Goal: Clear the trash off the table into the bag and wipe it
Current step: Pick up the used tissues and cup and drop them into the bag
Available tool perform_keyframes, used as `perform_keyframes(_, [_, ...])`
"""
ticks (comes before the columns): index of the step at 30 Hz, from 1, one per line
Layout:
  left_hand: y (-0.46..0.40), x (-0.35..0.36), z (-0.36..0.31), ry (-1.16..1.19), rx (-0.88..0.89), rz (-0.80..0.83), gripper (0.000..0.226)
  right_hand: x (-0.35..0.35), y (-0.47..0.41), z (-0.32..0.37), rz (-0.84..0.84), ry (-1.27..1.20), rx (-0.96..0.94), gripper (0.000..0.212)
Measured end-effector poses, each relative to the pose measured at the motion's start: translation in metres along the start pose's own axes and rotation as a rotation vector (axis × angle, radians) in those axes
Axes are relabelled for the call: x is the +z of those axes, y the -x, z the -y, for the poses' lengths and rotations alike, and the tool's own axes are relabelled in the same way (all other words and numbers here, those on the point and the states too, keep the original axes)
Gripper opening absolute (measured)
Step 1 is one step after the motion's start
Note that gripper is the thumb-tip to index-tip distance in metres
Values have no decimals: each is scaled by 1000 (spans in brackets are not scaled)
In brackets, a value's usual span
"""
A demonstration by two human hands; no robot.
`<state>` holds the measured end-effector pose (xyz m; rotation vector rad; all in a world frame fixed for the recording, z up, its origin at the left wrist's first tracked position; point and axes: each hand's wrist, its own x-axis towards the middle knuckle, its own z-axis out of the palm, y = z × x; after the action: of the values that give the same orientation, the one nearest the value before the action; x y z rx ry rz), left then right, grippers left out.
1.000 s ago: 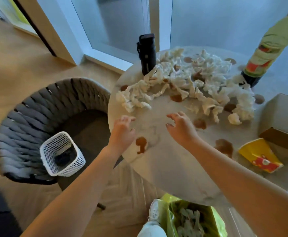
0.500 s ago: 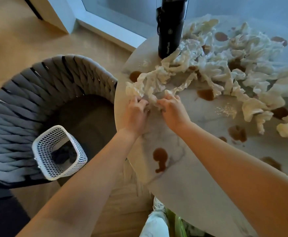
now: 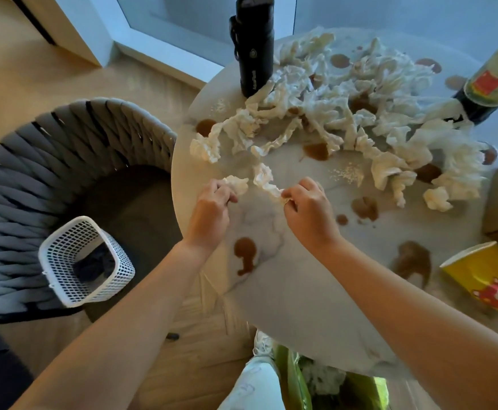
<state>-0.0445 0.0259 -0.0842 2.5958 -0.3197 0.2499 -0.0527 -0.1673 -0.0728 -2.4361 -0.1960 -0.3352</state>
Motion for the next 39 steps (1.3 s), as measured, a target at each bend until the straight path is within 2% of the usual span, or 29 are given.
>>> perform_keyframes(5, [59,-4,-54,21,48,-46,11,-42,59,-9,-119,-28,-10,15])
perform_keyframes(9, [128,-6,-114,87,144,-34,9,-89,141,-13,-165,-47,-11,14])
perform_keyframes(14, [236,5,-187,200,256,91,10,-138,279,-36,-114,-51,20,14])
perform_keyframes(18, [309,46,-220,242,319,290,9,-153,375,-62,-68,-53,116,11])
perform_keyframes(20, [334,71,-226,231,315,396,23,-153,415,-75,-39,-42,164,11])
perform_keyframes(22, [351,96,-228,222,269,505,28,-148,449,-87,22,-31,230,12])
perform_keyframes(25, [365,132,-224,187,148,630,23,-129,478,-109,102,-48,374,12])
perform_keyframes(31, [369,212,-204,144,-119,698,24,-68,493,-156,203,-75,636,10])
perform_keyframes(33, [366,235,-197,155,-191,717,20,-46,491,-171,273,-63,707,18])
perform_keyframes(37, [362,257,-183,155,-250,848,22,-24,487,-184,546,-63,817,45])
perform_keyframes(39, [361,254,-182,165,-283,881,24,-27,485,-182,563,-65,831,49])
